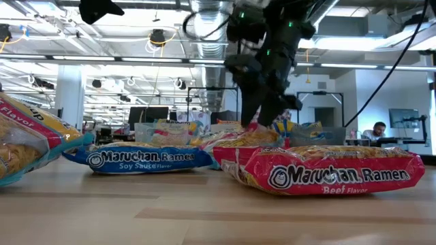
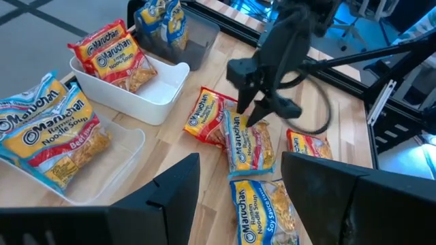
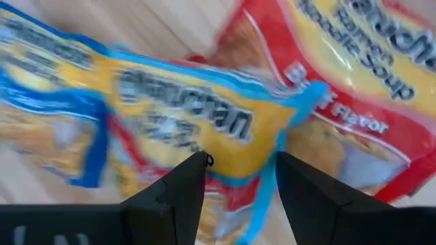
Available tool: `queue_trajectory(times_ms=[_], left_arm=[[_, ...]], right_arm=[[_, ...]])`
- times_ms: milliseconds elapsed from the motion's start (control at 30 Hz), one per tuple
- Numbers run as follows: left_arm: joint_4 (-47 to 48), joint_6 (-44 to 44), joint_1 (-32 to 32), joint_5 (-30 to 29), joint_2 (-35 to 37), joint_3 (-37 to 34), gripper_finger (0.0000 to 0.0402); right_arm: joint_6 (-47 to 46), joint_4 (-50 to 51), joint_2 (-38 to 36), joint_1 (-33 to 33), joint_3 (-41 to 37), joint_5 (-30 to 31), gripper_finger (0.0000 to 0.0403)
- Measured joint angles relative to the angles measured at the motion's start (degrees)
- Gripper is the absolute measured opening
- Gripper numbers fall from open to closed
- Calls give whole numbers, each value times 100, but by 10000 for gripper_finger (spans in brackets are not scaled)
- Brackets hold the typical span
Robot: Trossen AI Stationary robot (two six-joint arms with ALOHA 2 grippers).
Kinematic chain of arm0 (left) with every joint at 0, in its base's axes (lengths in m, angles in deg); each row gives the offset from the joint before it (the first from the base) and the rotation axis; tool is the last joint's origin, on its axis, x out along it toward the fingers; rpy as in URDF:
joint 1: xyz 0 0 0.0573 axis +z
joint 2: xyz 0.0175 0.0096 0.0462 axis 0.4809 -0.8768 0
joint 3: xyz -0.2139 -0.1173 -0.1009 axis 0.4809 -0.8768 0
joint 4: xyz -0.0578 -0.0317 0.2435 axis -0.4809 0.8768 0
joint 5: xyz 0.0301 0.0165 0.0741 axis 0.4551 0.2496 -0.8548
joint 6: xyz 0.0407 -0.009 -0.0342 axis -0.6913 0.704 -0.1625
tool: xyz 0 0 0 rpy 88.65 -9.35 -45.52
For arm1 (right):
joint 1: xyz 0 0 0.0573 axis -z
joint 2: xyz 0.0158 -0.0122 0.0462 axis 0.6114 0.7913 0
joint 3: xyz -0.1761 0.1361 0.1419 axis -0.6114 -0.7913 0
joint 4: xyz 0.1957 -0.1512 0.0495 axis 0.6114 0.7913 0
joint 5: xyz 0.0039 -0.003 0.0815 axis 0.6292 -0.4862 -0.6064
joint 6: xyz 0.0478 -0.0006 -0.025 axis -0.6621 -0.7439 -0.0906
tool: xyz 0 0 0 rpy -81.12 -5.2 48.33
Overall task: Sort Maruchan noodles
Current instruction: Put the light blue bag into the transparent bin
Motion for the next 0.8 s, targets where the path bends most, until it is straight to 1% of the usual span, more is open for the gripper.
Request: queue_trajectory(times_ms=[67,133,267,367,467,567,700,733,800], left_arm=[[0,0,0,0,0,0,194],[1,0,2,-7,-2,0,194],[0,0,0,-103,-2,-2,194],[-1,0,1,-151,-2,-2,194],[0,0,2,-152,-2,-2,194],[0,0,0,-151,-2,-2,194],[1,0,0,-151,-2,-2,194],[2,0,2,-151,-2,-2,194],[2,0,0,-151,-2,-2,194]], right_arm=[[2,5,82,2,-10,-119,202],[-6,-250,239,-29,19,-238,202],[-116,-220,441,-79,16,-401,201],[-142,-163,452,-90,6,-394,184],[-157,-174,453,-73,6,-278,146],[-159,-168,430,-66,6,-269,94],[-158,-235,412,-65,6,-426,21],[-157,-251,412,-72,6,-449,12],[-159,-325,412,-81,6,-516,12]])
